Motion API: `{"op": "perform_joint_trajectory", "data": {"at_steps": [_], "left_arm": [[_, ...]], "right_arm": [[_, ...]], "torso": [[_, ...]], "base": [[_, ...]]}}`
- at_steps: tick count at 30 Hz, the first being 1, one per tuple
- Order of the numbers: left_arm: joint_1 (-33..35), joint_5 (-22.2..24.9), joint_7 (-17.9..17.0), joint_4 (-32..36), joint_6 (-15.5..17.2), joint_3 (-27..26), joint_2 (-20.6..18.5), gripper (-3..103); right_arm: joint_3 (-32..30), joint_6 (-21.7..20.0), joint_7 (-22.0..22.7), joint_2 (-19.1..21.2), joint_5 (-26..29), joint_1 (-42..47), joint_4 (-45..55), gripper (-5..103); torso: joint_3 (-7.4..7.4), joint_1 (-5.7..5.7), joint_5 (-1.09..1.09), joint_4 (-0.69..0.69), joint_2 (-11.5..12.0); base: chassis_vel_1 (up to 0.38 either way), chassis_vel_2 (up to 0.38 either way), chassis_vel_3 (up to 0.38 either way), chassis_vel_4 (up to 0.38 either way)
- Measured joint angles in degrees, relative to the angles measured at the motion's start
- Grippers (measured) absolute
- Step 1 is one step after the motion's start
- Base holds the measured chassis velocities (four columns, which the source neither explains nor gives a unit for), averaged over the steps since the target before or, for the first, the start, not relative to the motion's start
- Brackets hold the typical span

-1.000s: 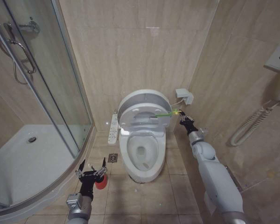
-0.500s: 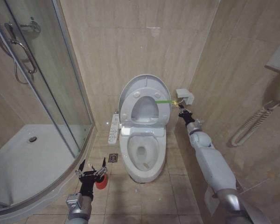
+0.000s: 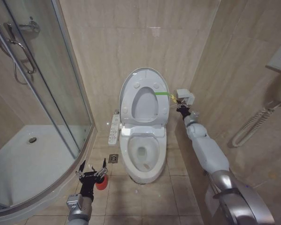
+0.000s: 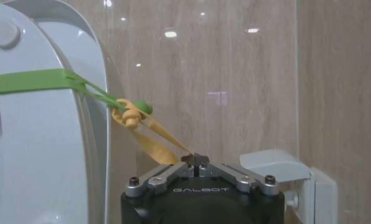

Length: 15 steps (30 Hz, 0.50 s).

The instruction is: Open the toilet lid, clean the toilet bowl with a toilet brush, close the toilet lid, and flush.

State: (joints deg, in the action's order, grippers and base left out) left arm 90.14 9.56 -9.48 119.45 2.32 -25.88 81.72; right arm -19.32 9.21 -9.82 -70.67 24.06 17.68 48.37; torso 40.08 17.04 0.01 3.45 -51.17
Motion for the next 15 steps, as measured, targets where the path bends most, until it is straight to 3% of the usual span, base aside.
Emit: {"op": "perform_joint_trajectory", "data": {"at_steps": [15], "left_arm": [[0.0,0.0,0.0,0.0,0.0,0.0,0.0,100]], "right_arm": [[6.7,0.4,1.2,-0.1,-0.2,-9.5,-9.1,0]], "torso": [[-0.01,-0.01,-0.01,-0.04,0.0]], "base": [[0.000,0.000,0.000,0.000]]}}
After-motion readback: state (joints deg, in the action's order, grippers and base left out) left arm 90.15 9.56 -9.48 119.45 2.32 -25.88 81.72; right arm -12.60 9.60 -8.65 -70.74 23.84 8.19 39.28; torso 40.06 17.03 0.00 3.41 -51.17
